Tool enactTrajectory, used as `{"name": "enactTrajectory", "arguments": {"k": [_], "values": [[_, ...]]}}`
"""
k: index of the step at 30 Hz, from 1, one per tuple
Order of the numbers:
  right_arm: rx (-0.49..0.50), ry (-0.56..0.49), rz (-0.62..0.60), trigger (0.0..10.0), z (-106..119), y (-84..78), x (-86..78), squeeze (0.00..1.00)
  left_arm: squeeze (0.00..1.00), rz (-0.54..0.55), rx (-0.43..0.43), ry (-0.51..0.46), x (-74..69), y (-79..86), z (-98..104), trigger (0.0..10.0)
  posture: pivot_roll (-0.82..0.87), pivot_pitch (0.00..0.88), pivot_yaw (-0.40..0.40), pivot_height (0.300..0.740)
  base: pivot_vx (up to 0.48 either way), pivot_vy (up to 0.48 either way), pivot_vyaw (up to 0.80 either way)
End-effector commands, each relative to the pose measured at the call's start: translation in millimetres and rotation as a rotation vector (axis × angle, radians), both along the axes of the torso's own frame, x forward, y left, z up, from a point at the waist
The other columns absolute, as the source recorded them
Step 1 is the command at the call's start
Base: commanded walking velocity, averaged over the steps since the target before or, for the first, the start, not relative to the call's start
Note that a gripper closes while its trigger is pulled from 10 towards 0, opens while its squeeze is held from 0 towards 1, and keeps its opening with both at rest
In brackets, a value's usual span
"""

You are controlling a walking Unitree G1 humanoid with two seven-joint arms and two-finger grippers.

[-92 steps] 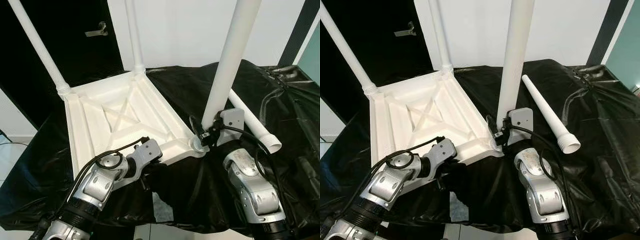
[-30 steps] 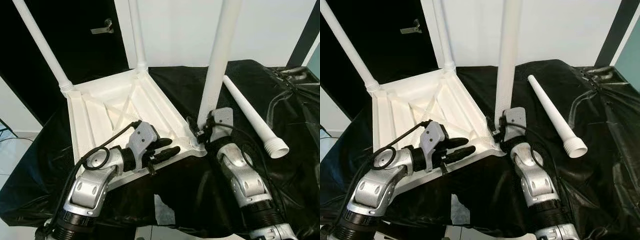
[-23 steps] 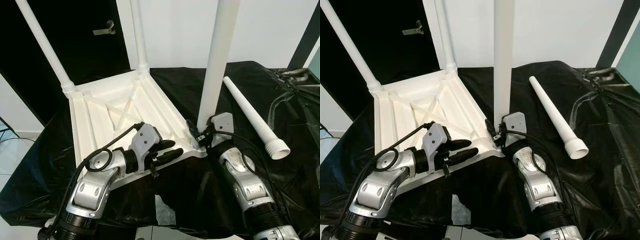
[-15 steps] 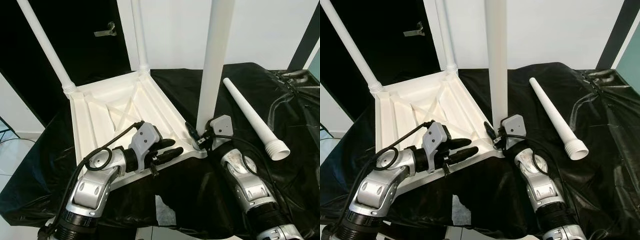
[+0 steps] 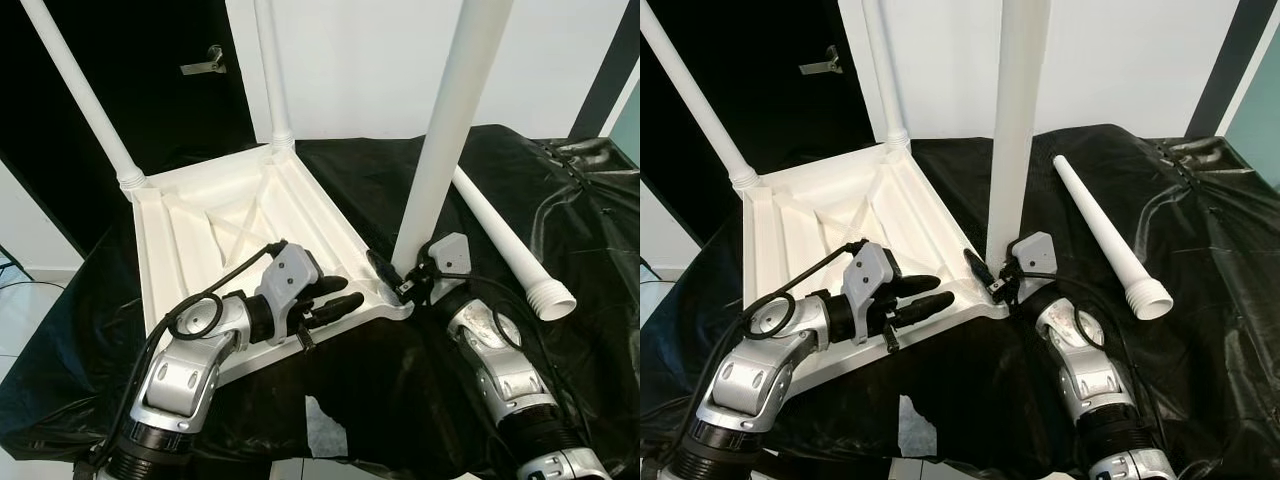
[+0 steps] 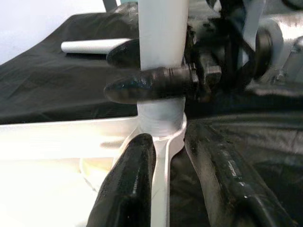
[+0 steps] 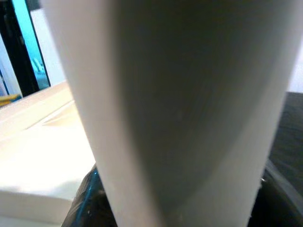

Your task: Building children table

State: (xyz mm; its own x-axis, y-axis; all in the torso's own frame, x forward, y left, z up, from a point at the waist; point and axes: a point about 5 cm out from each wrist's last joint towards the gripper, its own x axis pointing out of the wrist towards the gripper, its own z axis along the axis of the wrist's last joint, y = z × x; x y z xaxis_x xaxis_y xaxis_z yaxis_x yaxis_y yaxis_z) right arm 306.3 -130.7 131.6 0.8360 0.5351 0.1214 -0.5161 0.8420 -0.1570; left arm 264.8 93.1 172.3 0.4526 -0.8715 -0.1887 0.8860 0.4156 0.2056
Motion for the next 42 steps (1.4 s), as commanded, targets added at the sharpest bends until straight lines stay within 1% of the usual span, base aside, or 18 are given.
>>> {"name": "enactTrajectory", "arguments": {"k": [1,7,10,15,18,25,26,28,30,32,34,37,39,40,41,42], "values": [[0.008,0.203,-0.004,10.0,-36.8,-2.9,-6.6,0.00,0.00,0.084,0.021,-0.025,2.2,2.6,-4.0,10.0,0.04,0.000,0.079,0.740,0.000,0.000,0.00],[0.007,0.258,-0.023,10.0,-40.2,-6.6,-3.0,0.00,0.00,0.083,0.026,-0.027,2.6,1.5,-4.9,10.0,0.04,0.000,0.074,0.740,0.000,0.000,0.00],[-0.059,0.275,0.002,10.0,-41.6,-7.0,-0.9,0.00,0.00,0.086,0.026,-0.029,3.6,1.5,-5.0,10.0,0.04,0.000,0.070,0.740,0.000,0.000,0.00],[-0.094,0.297,0.020,10.0,-44.0,-6.7,0.1,0.00,0.00,0.090,0.027,-0.031,4.0,2.3,-5.6,10.0,0.04,0.000,0.065,0.740,0.000,0.000,0.00],[-0.136,0.311,0.052,10.0,-44.6,-6.3,1.6,0.00,0.00,0.093,0.026,-0.032,4.1,2.5,-6.0,10.0,0.04,0.000,0.061,0.740,0.000,0.000,0.00],[-0.110,0.368,0.060,10.0,-44.0,-16.0,7.3,0.00,0.00,0.098,0.024,-0.035,3.6,2.7,-6.2,10.0,0.04,0.000,0.057,0.740,0.000,0.000,0.00],[-0.084,0.383,0.061,10.0,-43.8,-17.9,7.8,0.00,0.00,0.099,0.024,-0.035,3.5,3.0,-6.2,10.0,0.04,0.000,0.055,0.740,0.000,0.000,0.00],[-0.081,0.387,0.059,10.0,-43.7,-19.7,8.2,0.00,0.00,0.102,0.025,-0.036,3.7,3.4,-6.2,10.0,0.05,0.000,0.054,0.740,0.000,0.000,0.00],[-0.039,0.404,0.059,10.0,-44.6,-20.6,7.8,0.00,0.00,0.107,0.025,-0.038,3.9,3.8,-6.2,10.0,0.05,0.000,0.052,0.740,0.000,0.000,0.00],[-0.050,0.394,0.052,10.0,-44.9,-20.8,7.6,0.00,0.00,0.109,0.025,-0.039,3.9,3.8,-6.4,10.0,0.05,0.000,0.051,0.740,0.000,0.000,0.00],[-0.057,0.357,0.036,10.0,-44.4,-18.9,6.4,0.00,0.00,0.110,0.023,-0.041,3.4,3.2,-6.4,10.0,0.05,0.000,0.049,0.740,0.000,0.000,0.00],[-0.047,0.360,0.038,10.0,-45.7,-16.9,4.8,0.00,0.00,0.111,0.022,-0.042,3.2,2.8,-6.4,10.0,0.05,0.000,0.049,0.740,0.000,0.000,0.00],[-0.064,0.324,0.022,10.0,-46.9,-15.0,2.4,0.00,0.00,0.114,0.021,-0.045,3.6,2.6,-5.8,10.0,0.05,0.000,0.049,0.740,0.000,0.000,0.00],[-0.064,0.324,0.022,10.0,-46.9,-15.0,2.4,0.00,0.00,0.114,0.021,-0.045,3.6,2.6,-5.8,10.0,0.05,0.000,0.049,0.740,0.000,0.000,0.00],[-0.139,0.287,0.024,10.0,-52.0,-12.4,-2.5,0.00,0.00,0.117,0.018,-0.046,3.8,2.4,-5.5,10.0,0.04,0.000,0.052,0.740,0.000,0.000,0.00],[-0.139,0.287,0.024,10.0,-52.0,-12.4,-2.5,0.00,0.00,0.117,0.018,-0.046,3.8,2.4,-5.5,10.0,0.04,0.000,0.052,0.740,0.000,0.000,0.00]]}}
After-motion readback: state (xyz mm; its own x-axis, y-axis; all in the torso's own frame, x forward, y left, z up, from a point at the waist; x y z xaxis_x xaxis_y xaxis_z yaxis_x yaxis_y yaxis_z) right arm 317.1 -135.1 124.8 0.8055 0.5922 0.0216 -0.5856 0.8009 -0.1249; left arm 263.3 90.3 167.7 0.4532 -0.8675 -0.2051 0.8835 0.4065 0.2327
